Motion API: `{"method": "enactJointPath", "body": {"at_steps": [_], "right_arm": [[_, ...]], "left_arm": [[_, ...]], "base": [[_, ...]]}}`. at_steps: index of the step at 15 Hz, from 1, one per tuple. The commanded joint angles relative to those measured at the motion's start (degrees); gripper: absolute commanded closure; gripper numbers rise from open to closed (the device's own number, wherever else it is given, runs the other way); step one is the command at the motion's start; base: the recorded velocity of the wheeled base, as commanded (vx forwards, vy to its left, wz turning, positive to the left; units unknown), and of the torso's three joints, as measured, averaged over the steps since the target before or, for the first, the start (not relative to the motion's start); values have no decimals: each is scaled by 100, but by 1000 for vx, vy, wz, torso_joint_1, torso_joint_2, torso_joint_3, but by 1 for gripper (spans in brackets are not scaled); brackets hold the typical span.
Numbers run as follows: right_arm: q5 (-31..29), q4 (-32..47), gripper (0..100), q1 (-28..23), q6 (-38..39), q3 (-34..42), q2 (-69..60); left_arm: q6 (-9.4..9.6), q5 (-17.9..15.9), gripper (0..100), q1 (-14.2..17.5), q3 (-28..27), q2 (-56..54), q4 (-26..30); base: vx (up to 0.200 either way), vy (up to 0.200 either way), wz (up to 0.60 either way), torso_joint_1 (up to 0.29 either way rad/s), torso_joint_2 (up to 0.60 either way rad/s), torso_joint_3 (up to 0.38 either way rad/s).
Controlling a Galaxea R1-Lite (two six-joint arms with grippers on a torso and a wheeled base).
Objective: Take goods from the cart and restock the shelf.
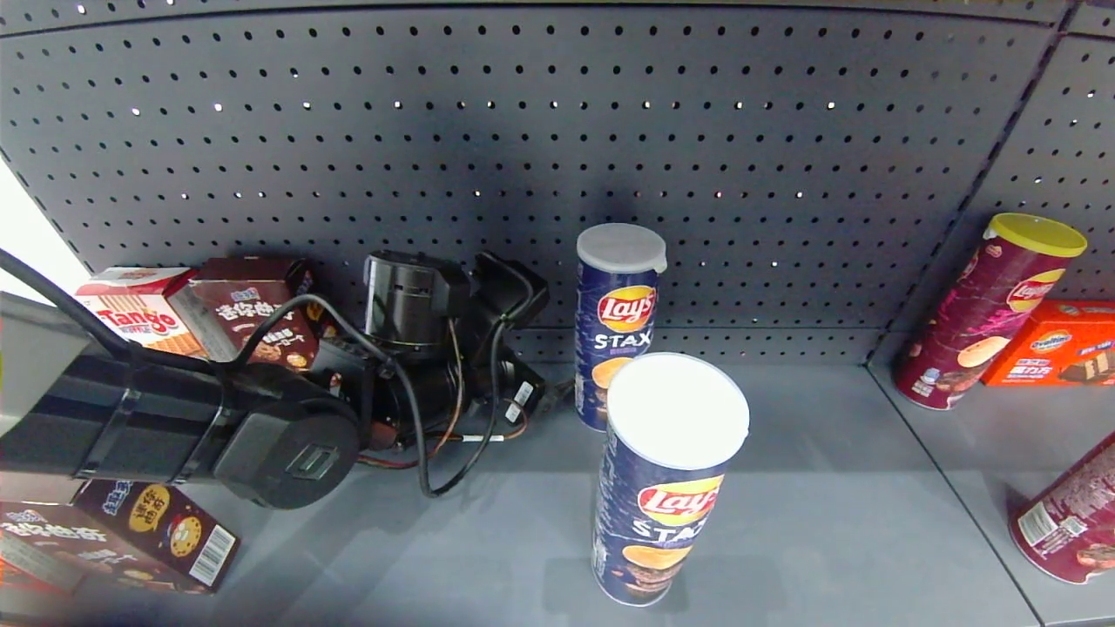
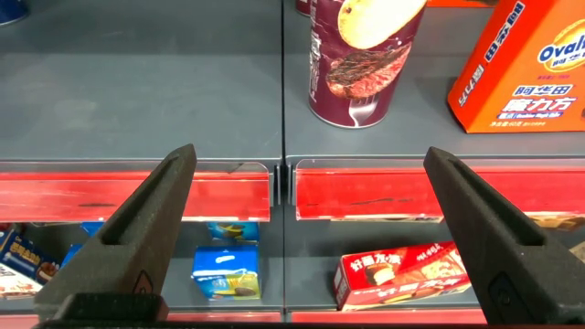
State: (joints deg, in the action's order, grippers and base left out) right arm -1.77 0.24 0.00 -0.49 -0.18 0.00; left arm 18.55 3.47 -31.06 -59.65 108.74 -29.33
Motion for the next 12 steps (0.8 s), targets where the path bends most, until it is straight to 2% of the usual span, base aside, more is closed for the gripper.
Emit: {"method": "enactJointPath", "body": {"at_steps": [1, 7, 10, 12], "right_arm": [[1, 2, 0, 0, -4, 1, 0], [1, 2, 0, 0, -4, 1, 0], [1, 2, 0, 0, -4, 1, 0], [1, 2, 0, 0, -4, 1, 0]], "left_arm": [[-1, 4, 0, -32, -38, 68, -2], [-10, 110, 0, -49, -12, -2, -11], [-18, 110, 0, -14, 199, -591, -11], [-396, 127, 0, 12, 700, -1329, -205]], "base": [[0, 0, 0, 0, 0, 0], [0, 0, 0, 0, 0, 0], [0, 0, 0, 0, 0, 0], [0, 0, 0, 0, 0, 0]]}}
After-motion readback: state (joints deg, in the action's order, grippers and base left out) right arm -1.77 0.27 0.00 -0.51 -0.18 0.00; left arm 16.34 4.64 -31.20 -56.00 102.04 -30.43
